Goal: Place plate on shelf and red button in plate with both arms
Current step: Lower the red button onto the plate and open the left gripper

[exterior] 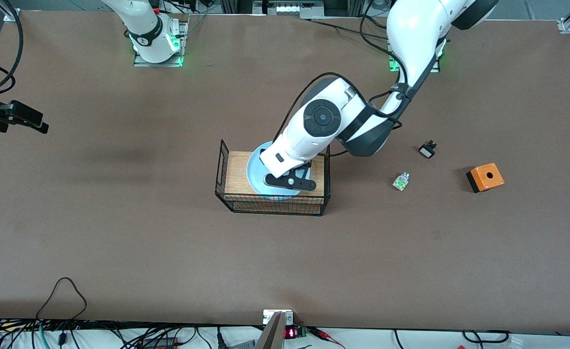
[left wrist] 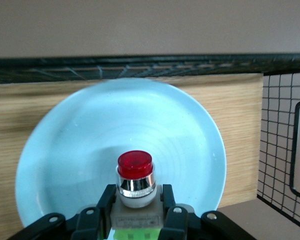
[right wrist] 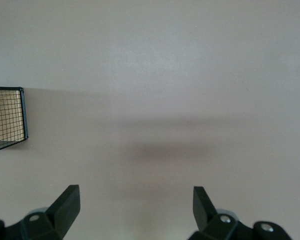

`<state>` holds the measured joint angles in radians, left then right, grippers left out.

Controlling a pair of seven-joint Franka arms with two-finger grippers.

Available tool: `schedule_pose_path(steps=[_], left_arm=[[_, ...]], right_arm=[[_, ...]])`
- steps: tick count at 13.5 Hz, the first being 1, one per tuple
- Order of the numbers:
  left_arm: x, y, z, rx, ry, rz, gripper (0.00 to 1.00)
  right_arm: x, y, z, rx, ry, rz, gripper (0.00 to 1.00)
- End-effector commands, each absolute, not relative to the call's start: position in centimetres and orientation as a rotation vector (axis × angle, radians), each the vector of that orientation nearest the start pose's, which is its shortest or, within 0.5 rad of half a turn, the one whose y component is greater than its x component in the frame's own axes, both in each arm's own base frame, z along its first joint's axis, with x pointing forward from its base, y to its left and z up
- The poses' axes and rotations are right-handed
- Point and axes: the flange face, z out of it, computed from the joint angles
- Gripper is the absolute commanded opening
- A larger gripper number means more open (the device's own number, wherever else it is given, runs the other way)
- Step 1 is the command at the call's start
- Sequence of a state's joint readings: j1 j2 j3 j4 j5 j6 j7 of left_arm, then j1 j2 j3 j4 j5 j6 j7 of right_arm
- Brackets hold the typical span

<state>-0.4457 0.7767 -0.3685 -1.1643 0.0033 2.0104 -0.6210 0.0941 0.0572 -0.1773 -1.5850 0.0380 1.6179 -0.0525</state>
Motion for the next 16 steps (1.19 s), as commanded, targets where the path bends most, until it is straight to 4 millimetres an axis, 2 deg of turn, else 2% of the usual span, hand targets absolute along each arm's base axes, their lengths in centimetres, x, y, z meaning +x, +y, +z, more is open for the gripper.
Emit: schedule_pose_path(steps=[1, 2, 4, 6, 8, 10, 13, 16], left_arm=[[57.3, -50.4, 35.4, -3.352, 0.167, 0.108, 0.40], [57.3, -50.4, 35.4, -3.348, 0.191, 0.100, 0.98], [57.7, -49.9, 35.6, -3.326, 0.196, 0.065, 1.00], [58.2, -49.2, 36.7, -3.330, 0.171, 0.045, 1.00], [59.1, -46.8, 40.4, -3.318, 0.128, 0.017, 1.00], [59.8, -42.5, 45.3, -3.273, 0.064, 0.042, 1.00], [61.8, -34.1, 50.8, -3.222, -0.097, 0.067, 1.00], [61.8, -27.6, 53.3, -3.129, -0.211, 0.201, 1.00]], right_arm=[[57.1, -4.0, 59.6, -3.111, 0.041, 0.017, 1.00], [57.1, -4.0, 59.5, -3.110, 0.039, 0.022, 1.00], [57.1, -3.9, 59.5, -3.110, 0.036, 0.020, 1.00], [57.1, -3.4, 59.5, -3.111, 0.025, 0.022, 1.00], [57.2, -3.2, 59.3, -3.111, 0.020, 0.027, 1.00], [57.2, -3.2, 59.3, -3.111, 0.020, 0.027, 1.00], [57.3, -3.1, 59.2, -3.111, 0.010, 0.029, 1.00], [57.3, -2.5, 59.2, -3.113, -0.002, 0.030, 1.00]])
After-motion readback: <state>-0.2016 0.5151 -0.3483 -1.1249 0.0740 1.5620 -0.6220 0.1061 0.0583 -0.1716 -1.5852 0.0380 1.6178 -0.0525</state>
